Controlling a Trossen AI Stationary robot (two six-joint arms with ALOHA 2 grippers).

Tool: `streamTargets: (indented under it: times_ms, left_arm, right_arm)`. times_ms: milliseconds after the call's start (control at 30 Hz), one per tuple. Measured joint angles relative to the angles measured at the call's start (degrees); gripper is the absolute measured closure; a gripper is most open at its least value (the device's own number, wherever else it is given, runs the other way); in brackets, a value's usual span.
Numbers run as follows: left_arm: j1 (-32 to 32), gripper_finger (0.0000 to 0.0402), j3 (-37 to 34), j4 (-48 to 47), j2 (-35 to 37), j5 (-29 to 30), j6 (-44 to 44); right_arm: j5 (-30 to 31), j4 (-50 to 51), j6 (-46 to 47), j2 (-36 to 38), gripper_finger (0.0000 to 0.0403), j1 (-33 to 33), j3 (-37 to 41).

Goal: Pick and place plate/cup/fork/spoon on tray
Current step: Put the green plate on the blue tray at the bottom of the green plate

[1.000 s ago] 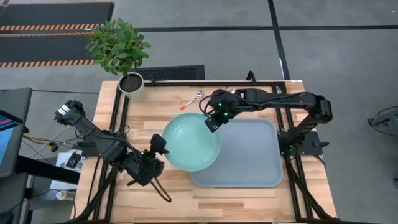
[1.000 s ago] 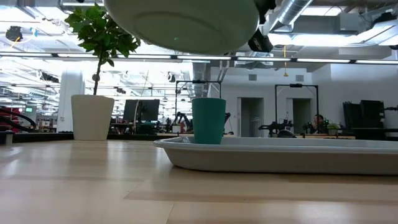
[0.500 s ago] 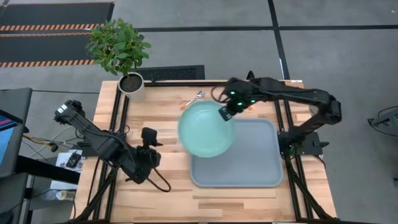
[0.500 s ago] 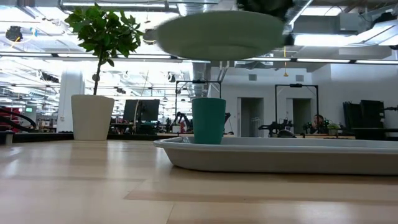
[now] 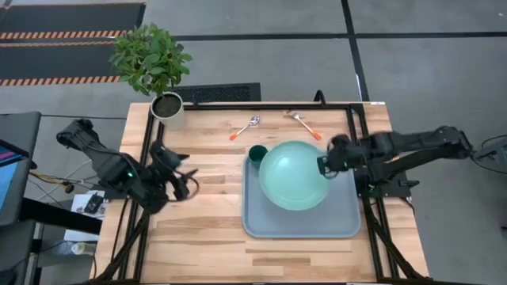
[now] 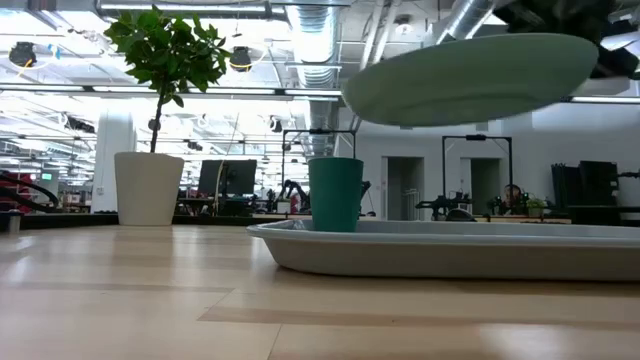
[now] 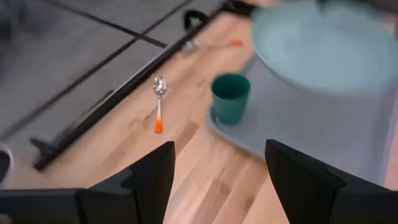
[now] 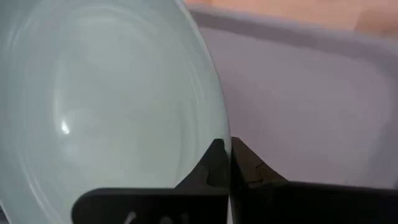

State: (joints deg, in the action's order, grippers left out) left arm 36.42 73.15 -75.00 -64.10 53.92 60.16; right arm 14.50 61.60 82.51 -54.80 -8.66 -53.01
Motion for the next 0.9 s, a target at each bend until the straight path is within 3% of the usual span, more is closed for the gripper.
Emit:
streamTargets:
  times_ms: [200, 433, 633, 900]
  left_arm:
    - [0.0, 0.0164, -5.7, -0.1, 6.1, 2.5, 15.6]
    - [0.0, 0.0164, -12.6, -0.1, 9.7, 1.8, 27.8]
    - [0.0, 0.0164, -16.5, 1.2, 9.9, -0.8, 33.5]
    - [0.0, 0.0164, -17.6, 5.1, 9.9, -1.1, 32.0]
  right_arm:
    - [2.4, -6.4, 13.0, -2.6, 0.0399, -9.3, 6.4]
    - [2.4, -7.0, 18.3, -9.4, 0.0395, -13.2, 6.5]
    - [2.1, -9.5, 18.5, -15.8, 0.0394, -13.3, 6.5]
    - [1.9, -16.0, 17.6, -21.4, 0.0395, -13.3, 6.5]
